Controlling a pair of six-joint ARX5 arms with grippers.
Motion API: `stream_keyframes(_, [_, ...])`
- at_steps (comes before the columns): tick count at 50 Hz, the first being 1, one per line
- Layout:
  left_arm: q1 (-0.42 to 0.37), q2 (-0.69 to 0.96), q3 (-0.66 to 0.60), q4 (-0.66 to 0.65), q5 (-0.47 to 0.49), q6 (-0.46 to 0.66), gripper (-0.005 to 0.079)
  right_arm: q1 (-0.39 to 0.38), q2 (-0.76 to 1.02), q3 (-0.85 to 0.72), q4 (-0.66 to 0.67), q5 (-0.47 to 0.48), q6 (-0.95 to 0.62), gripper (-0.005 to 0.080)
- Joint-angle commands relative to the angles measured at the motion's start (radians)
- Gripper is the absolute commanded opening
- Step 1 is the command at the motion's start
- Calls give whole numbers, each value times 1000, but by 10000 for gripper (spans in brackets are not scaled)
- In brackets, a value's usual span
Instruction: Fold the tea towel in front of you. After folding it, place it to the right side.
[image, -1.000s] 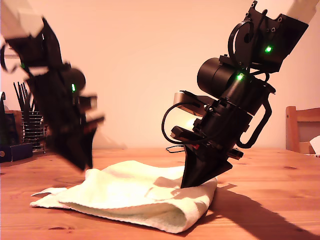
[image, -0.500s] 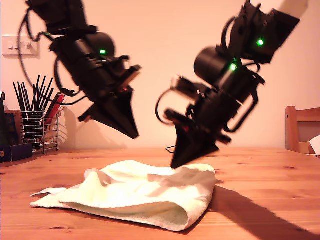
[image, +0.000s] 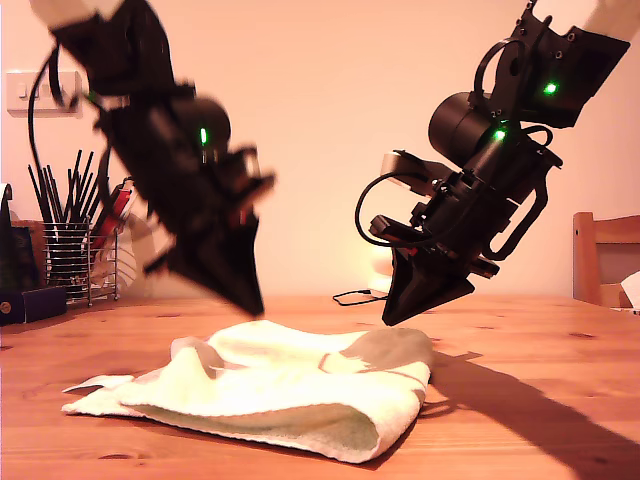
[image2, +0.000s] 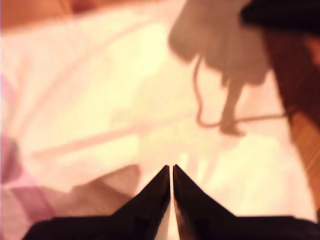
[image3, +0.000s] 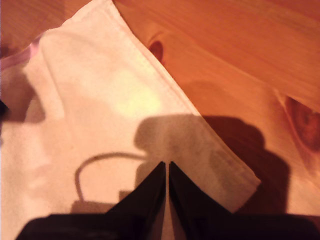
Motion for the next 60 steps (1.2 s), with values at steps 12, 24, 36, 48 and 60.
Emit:
stream_keyframes(12, [-24, 26, -111, 17, 2, -2, -24, 6, 58, -6, 8, -6, -21, -13])
stream_keyframes(24, [-42, 25, -150, -17, 45, -2, -24, 6, 102, -6, 9, 4, -32, -13])
stream_keyframes(36, [-36, 25, -158, -53, -72, 29, -24, 6, 103, -6, -54, 39, -49, -13])
stream_keyframes(48, [0, 25, -158, -51, -214, 81, -24, 19, 103, -6, -176, 59, -26, -13])
stream_keyframes(60, [36, 25, -158, -2, -299, 105, -24, 66, 103, -6, -271, 66, -23, -13])
